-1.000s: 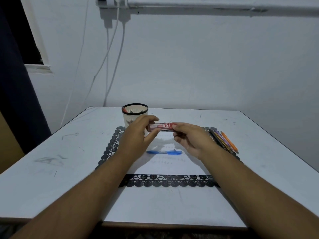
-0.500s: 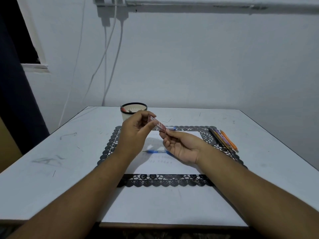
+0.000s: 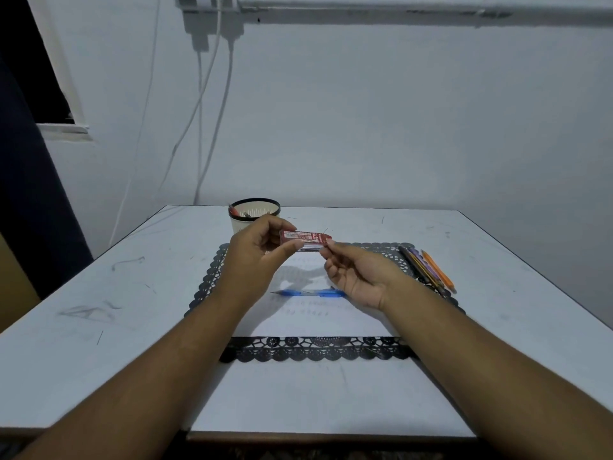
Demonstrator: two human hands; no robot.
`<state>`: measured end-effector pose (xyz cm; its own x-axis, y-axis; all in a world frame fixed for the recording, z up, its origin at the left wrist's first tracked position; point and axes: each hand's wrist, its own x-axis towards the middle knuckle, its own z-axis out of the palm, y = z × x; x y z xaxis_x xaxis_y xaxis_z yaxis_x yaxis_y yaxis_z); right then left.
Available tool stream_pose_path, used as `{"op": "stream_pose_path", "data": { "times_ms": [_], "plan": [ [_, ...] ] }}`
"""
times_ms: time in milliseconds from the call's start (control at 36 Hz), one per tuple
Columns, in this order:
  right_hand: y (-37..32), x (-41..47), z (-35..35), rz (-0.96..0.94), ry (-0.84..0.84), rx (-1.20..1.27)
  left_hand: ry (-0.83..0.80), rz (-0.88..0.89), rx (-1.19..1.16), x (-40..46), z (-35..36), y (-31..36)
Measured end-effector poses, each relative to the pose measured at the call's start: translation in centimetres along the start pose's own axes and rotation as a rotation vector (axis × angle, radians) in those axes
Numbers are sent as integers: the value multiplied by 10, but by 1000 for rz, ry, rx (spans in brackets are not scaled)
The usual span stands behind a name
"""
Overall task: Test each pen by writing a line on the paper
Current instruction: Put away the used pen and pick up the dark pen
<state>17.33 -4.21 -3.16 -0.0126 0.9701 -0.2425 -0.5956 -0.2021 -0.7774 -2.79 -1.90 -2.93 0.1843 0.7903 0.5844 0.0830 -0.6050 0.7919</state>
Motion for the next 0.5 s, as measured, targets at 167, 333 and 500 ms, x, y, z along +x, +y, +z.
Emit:
{"op": "stream_pose_path", "data": {
  "times_ms": [167,333,500],
  "plan": [
    [-9,-9,-5,-264,47,-265,-99,38,501,-1,-1,0],
    [-9,-11,-2,-497,117,-542,-168,60,816,-2,3,-5],
    [-6,-12,0,-589,86,-632,-162,57,828,-2,5,-8]
  ]
}}
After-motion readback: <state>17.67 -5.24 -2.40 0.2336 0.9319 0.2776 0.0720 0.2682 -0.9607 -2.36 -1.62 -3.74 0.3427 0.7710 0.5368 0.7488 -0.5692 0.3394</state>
